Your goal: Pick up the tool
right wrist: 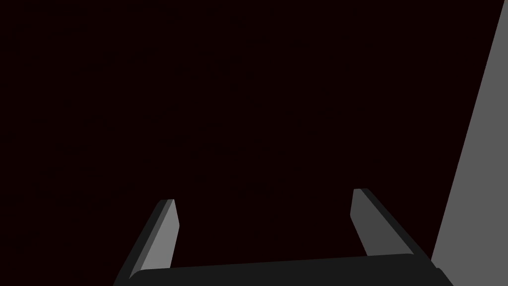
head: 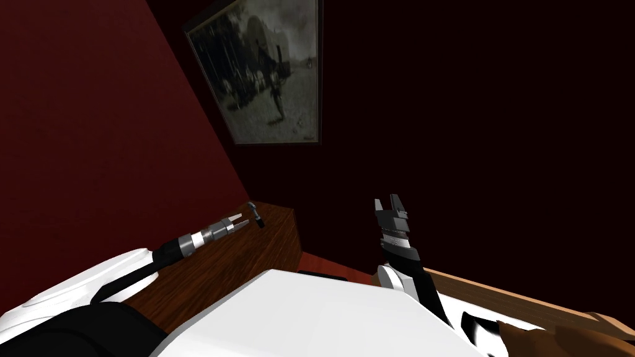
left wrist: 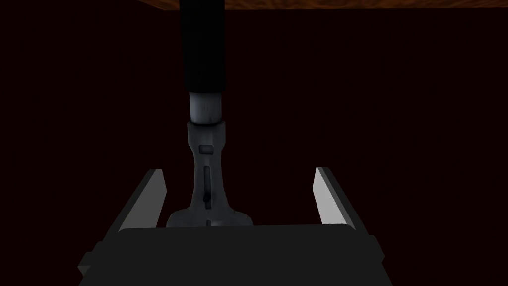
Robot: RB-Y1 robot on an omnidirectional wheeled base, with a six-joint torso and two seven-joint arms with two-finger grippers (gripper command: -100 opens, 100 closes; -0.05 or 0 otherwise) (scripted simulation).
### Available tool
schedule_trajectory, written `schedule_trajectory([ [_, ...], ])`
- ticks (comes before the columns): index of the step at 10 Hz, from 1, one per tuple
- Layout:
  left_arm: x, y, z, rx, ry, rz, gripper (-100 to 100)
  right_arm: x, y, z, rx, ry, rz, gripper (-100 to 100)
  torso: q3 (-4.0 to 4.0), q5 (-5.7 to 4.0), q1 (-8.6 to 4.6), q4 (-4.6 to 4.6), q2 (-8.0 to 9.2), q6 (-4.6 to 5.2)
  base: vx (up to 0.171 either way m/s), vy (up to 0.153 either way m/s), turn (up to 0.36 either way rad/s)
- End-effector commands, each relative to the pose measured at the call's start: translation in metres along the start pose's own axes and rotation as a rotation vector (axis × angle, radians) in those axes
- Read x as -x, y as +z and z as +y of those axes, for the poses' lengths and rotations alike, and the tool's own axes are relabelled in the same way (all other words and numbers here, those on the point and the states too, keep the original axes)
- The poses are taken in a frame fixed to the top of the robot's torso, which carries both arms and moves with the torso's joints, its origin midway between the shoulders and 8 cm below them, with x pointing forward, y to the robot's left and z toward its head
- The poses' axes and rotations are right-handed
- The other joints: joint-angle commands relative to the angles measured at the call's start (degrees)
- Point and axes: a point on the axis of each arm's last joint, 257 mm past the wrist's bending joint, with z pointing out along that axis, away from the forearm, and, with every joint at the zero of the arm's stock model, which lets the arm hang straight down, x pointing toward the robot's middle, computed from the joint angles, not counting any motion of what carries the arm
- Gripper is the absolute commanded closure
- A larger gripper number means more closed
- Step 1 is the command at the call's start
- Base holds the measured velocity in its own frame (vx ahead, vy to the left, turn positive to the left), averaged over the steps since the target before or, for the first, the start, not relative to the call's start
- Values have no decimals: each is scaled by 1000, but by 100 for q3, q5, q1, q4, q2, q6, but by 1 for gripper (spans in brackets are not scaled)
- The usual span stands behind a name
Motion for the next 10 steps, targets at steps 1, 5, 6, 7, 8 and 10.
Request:
schedule_trajectory([
  [1,5,5,-10,-32,16,-6,-100,0,0,0,0,0,0,0,0,0,0,0,0,0,66,-31,-9],
  [5,2,3,-8,-24,12,-5,100,0,0,0,0,0,0,0,12,1,6,4,21,-2,7,-4,0],
  [6,2,3,-8,-24,12,-5,100,0,0,0,0,0,0,0,13,1,7,5,23,-2,0,0,0],
  [7,2,3,-8,-24,12,-5,100,0,0,0,0,0,0,0,13,1,7,5,24,-2,0,0,0],
  [8,2,3,-8,-24,12,-5,100,0,0,0,0,0,0,0,13,1,7,5,24,-2,0,0,0],
  [10,2,3,-8,-24,12,-5,0,0,0,0,0,0,0,0,14,1,7,5,24,-2,0,0,0],
])
